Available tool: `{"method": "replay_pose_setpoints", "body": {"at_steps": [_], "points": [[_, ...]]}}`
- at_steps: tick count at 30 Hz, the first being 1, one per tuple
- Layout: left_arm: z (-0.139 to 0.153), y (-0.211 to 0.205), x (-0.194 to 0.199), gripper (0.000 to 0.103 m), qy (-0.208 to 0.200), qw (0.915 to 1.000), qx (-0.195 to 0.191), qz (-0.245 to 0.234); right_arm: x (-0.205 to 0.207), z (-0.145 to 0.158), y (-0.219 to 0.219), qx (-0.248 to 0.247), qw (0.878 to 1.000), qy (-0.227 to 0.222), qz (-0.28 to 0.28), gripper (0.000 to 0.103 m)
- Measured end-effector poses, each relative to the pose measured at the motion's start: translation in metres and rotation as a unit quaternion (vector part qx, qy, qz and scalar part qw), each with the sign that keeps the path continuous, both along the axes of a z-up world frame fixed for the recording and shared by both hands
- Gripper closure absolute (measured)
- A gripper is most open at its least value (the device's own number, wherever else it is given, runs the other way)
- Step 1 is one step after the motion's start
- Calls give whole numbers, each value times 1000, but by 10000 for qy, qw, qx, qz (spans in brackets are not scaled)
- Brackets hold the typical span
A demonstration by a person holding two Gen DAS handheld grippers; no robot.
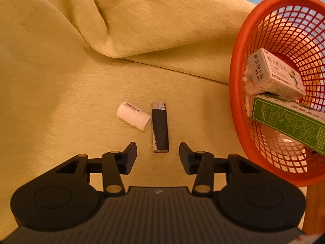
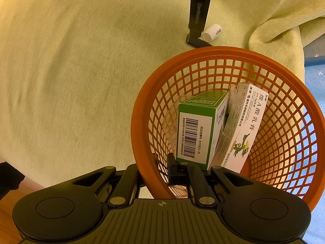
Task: Organize objects
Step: 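Withdraw the left tool and lower it to the black lighter, then close the left tool on the black lighter and lift it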
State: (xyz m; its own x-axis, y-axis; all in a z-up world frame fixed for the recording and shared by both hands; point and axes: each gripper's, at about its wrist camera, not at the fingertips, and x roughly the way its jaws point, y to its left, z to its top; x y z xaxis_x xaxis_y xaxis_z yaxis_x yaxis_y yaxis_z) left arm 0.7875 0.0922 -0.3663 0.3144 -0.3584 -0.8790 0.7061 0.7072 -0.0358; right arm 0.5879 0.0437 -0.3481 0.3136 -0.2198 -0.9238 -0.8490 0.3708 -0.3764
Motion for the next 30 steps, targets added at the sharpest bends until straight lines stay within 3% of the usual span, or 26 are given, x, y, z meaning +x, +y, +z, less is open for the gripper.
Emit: {"method": "replay_pose_setpoints", "body": {"at_steps": [24, 30], "points": [[-38, -26, 22, 77, 27, 10000, 61, 33, -3, 2, -5, 126, 9999, -33, -46, 98], [-40, -27, 24, 86, 32, 9999, 150, -22, -3, 2, -6, 130, 9999, -35, -46, 98]]}}
